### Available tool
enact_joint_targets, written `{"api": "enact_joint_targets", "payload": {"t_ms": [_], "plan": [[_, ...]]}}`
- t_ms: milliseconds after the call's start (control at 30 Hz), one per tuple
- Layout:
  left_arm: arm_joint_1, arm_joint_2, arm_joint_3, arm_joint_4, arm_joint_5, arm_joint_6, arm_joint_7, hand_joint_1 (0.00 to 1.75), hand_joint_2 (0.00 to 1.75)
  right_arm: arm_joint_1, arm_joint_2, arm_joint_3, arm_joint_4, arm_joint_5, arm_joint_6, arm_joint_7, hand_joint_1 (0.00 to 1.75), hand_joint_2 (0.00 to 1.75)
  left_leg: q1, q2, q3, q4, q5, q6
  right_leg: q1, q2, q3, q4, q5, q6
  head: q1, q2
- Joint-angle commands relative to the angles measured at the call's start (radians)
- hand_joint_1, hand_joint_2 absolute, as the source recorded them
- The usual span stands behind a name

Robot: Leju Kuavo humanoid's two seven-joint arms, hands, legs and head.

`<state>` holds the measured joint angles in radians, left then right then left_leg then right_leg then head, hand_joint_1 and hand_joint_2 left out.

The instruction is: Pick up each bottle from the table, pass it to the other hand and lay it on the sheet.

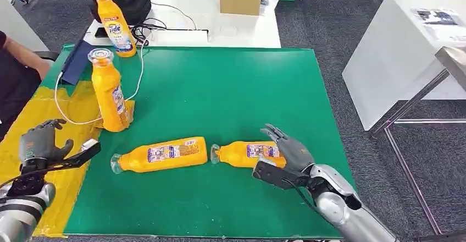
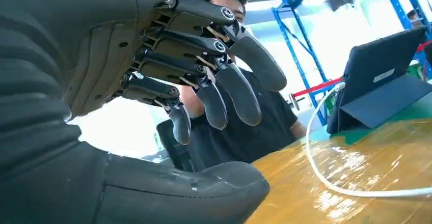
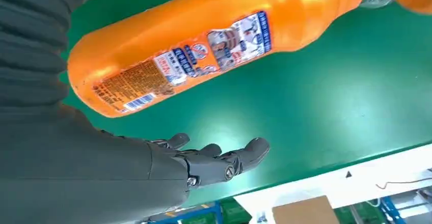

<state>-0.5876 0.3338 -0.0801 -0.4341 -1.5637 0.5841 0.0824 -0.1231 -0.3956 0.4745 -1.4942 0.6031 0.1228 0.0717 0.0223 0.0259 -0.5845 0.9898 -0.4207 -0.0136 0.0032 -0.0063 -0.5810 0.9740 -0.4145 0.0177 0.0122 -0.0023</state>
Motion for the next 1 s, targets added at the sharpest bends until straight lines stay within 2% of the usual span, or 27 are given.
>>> {"api": "enact_joint_targets", "payload": {"t_ms": [33, 67, 100, 133, 200, 233, 300, 533, 567, 633, 667, 733, 800, 833, 900, 1000], "plan": [[-0.037, -0.030, 0.000, 0.055, -0.007, 0.056, 0.052, 1.75, 1.75, 0.022, 0.021, -0.007, 0.009, 0.024, 0.005, 0.015, 0.00, 1.75, 0.000, -0.003, 0.002, -0.001, -0.001, 0.002, 0.000, -0.001, 0.002, -0.001, -0.001, 0.001, 0.000, 0.000], [-0.032, -0.029, -0.022, 0.044, -0.007, 0.079, 0.076, 1.54, 1.75, 0.027, 0.021, -0.005, 0.008, 0.031, 0.001, 0.020, 0.00, 1.75, 0.000, -0.003, 0.001, -0.001, -0.001, 0.001, 0.000, -0.001, 0.001, -0.001, -0.001, 0.001, 0.000, 0.000], [-0.029, -0.030, -0.034, 0.041, -0.007, 0.102, 0.094, 1.15, 1.75, 0.031, 0.020, -0.004, 0.007, 0.033, 0.000, 0.021, 0.00, 1.75, 0.000, -0.002, 0.000, -0.001, 0.000, 0.001, 0.000, 0.000, 0.000, -0.001, 0.000, 0.000, 0.000, 0.000], [-0.027, -0.032, -0.035, 0.040, -0.007, 0.104, 0.096, 0.00, 1.75, 0.034, 0.019, -0.003, 0.008, 0.033, 0.000, 0.022, 0.00, 1.75, 0.000, -0.003, 0.001, -0.001, -0.001, 0.001, 0.000, -0.001, 0.001, -0.001, -0.001, 0.001, 0.000, 0.000], [0.027, -0.043, 0.010, -0.105, -0.007, 0.114, 0.104, 0.00, 1.75, 0.053, 0.005, -0.007, -0.001, 0.040, -0.006, 0.031, 0.00, 1.75, 0.000, -0.004, 0.002, -0.001, -0.001, 0.002, 0.000, -0.002, 0.002, -0.001, -0.001, 0.001, 0.000, 0.000], [0.027, -0.043, 0.010, -0.105, -0.007, 0.114, 0.104, 0.00, 1.75, 0.053, 0.005, -0.007, -0.001, 0.040, -0.006, 0.031, 0.00, 1.75, 0.000, -0.004, 0.001, -0.001, -0.001, 0.001, 0.000, -0.002, 0.001, -0.001, -0.001, 0.001, 0.000, 0.000], [0.063, -0.061, 0.055, -0.217, 0.013, 0.114, 0.063, 0.00, 1.75, 0.069, -0.002, -0.012, -0.006, 0.044, -0.008, 0.035, 0.00, 1.75, 0.000, -0.004, 0.002, -0.001, -0.001, 0.002, -0.001, -0.002, 0.001, -0.001, -0.001, 0.001, 0.000, 0.000], [0.063, -0.061, 0.055, -0.217, 0.013, 0.114, 0.063, 0.00, 1.75, 0.069, -0.002, -0.012, -0.006, 0.044, -0.008, 0.035, 0.00, 1.75, 0.000, -0.003, 0.001, -0.001, -0.001, 0.002, 0.000, -0.001, 0.001, -0.001, -0.001, 0.001, 0.000, 0.000], [0.090, -0.098, 0.133, -0.306, 0.102, 0.114, -0.041, 0.00, 1.75, 0.088, -0.005, -0.016, -0.013, 0.055, -0.011, 0.045, 0.00, 1.75, 0.000, -0.002, 0.000, -0.001, -0.001, 0.001, -0.001, 0.000, 0.000, -0.001, -0.001, 0.001, 0.000, 0.000], [0.090, -0.148, 0.208, -0.354, 0.152, 0.114, -0.128, 0.00, 1.75, 0.116, -0.008, -0.016, -0.020, 0.083, -0.022, 0.054, 0.00, 1.75, 0.000, -0.004, 0.000, -0.001, -0.001, 0.002, -0.001, -0.002, 0.000, -0.001, -0.001, 0.001, 0.000, 0.000], [0.069, -0.210, 0.282, -0.348, 0.312, 0.114, -0.279, 0.00, 1.75, 0.128, -0.008, -0.009, -0.016, 0.131, -0.029, 0.072, 0.00, 1.75, 0.000, -0.005, -0.001, -0.001, 0.000, 0.001, 0.000, -0.003, 0.000, -0.001, -0.001, 0.001, 0.000, 0.000], [0.022, -0.254, 0.291, -0.296, 0.434, 0.084, -0.357, 0.00, 1.75, 0.127, 0.009, -0.001, 0.009, 0.183, -0.035, 0.087, 0.00, 1.75, 0.000, -0.008, 0.000, 0.000, 0.000, 0.002, 0.000, -0.006, 0.001, -0.002, -0.002, 0.001, 0.000, 0.000], [0.039, -0.288, 0.277, -0.390, 0.555, -0.011, -0.375, 0.00, 1.75, 0.100, 0.029, 0.013, 0.053, 0.254, -0.030, 0.110, 0.00, 1.75, 0.000, -0.010, 0.000, 0.000, 0.000, 0.002, 0.000, -0.008, 0.002, -0.002, -0.002, 0.001, 0.000, 0.000], [0.048, -0.302, 0.277, -0.428, 0.613, -0.055, -0.388, 0.00, 0.00, 0.088, 0.038, 0.016, 0.074, 0.282, -0.026, 0.120, 0.00, 1.75, 0.000, -0.006, -0.002, 0.000, 0.000, 0.001, 0.000, -0.005, -0.001, -0.002, 0.000, 0.001, 0.000, 0.000], [0.067, -0.317, 0.263, -0.491, 0.695, -0.130, -0.394, 0.00, 0.00, 0.067, 0.050, 0.020, 0.116, 0.347, -0.016, 0.138, 0.00, 1.75, 0.000, -0.004, -0.002, 0.000, 0.000, 0.001, 0.000, -0.003, -0.001, -0.002, 0.000, 0.001, 0.000, 0.000], [0.103, -0.342, 0.245, -0.584, 0.790, -0.222, -0.390, 0.00, 0.00, 0.024, 0.073, 0.043, 0.255, 0.548, 0.020, 0.204, 0.00, 1.75, 0.000, -0.002, 0.000, -0.001, -0.001, 0.002, 0.000, -0.002, 0.000, -0.003, 0.000, 0.001, 0.000, 0.000]]}}
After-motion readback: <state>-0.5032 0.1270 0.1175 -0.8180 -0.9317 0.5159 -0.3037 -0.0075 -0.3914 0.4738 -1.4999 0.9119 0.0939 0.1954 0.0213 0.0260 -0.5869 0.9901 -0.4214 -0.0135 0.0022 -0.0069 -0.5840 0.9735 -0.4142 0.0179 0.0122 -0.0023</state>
